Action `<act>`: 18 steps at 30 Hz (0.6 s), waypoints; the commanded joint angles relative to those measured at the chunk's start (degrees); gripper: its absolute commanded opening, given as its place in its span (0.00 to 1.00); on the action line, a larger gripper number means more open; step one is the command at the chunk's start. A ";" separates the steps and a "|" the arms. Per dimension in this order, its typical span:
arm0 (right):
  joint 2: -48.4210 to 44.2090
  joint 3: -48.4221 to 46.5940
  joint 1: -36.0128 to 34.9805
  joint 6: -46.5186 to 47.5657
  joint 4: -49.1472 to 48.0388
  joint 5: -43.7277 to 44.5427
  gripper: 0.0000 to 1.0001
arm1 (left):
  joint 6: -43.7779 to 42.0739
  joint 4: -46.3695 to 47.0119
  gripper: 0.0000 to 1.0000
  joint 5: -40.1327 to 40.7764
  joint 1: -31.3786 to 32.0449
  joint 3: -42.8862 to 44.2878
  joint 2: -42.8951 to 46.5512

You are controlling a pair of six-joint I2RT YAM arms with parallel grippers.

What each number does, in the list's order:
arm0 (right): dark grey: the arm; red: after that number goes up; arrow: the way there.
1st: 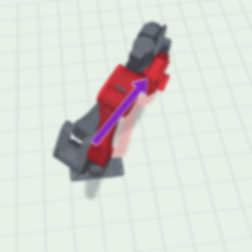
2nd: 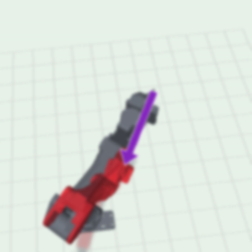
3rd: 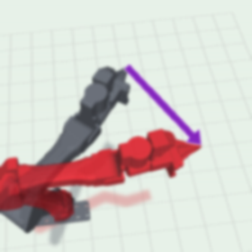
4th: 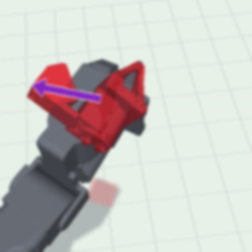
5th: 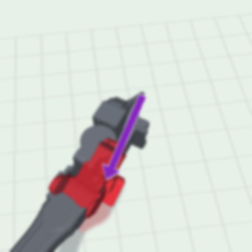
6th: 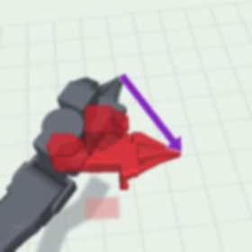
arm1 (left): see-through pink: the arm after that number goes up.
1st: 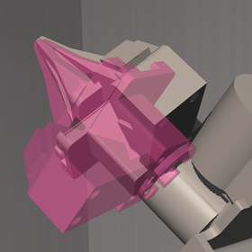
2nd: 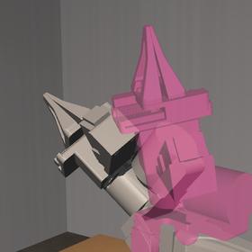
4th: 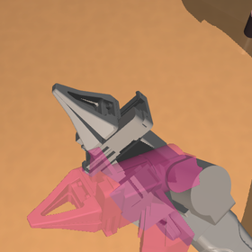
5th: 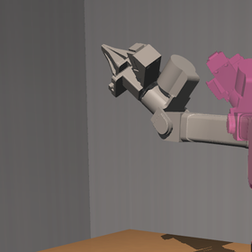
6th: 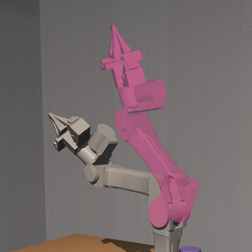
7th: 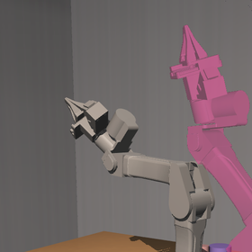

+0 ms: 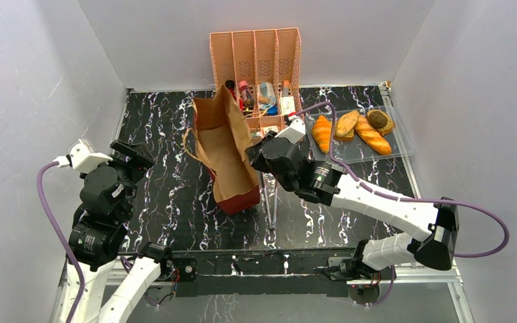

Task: Take the fake bread out of the paper bag
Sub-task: Place the clamp at the center of the board.

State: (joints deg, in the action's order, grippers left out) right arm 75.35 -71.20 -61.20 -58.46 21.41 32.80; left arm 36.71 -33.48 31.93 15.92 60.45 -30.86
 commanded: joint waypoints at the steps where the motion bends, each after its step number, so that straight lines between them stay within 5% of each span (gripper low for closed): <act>1: -2.11 1.11 -2.09 -3.55 -1.57 0.65 0.00 | 0.18 0.31 0.75 2.42 -0.10 0.86 -0.87; 18: -8.21 8.19 -11.58 -14.63 3.44 9.29 0.00 | 0.56 0.31 0.75 2.63 -0.04 -2.67 -0.71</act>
State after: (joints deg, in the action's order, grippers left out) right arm 69.04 -63.76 -71.25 -68.80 24.52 37.86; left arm 37.36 -33.63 33.39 15.92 58.32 -31.11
